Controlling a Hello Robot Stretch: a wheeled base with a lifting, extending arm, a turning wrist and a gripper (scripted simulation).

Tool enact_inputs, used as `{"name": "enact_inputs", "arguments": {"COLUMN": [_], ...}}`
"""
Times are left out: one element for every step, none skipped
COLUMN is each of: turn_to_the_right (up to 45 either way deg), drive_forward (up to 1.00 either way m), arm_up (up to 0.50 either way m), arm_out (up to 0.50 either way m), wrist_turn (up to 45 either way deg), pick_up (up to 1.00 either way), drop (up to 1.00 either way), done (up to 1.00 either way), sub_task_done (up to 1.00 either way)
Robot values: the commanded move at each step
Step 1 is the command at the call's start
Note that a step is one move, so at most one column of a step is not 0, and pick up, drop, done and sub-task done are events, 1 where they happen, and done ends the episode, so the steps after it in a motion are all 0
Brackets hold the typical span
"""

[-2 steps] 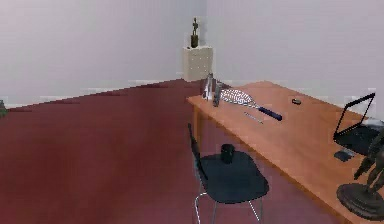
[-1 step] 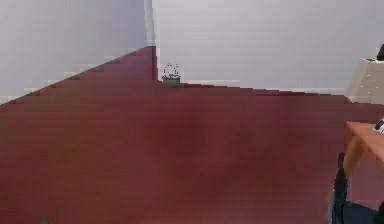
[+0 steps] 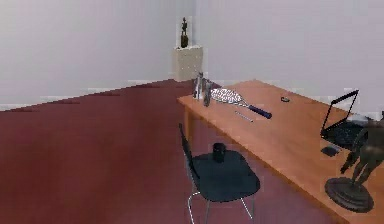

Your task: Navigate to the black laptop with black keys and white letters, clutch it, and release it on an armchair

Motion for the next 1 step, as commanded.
{"name": "enact_inputs", "arguments": {"turn_to_the_right": [45.0], "drive_forward": [0.0], "arm_up": [0.0], "arm_out": [0.0], "wrist_turn": [0.0], "pick_up": [0.0], "drop": [0.0], "done": [0.0], "sub_task_done": [0.0]}}
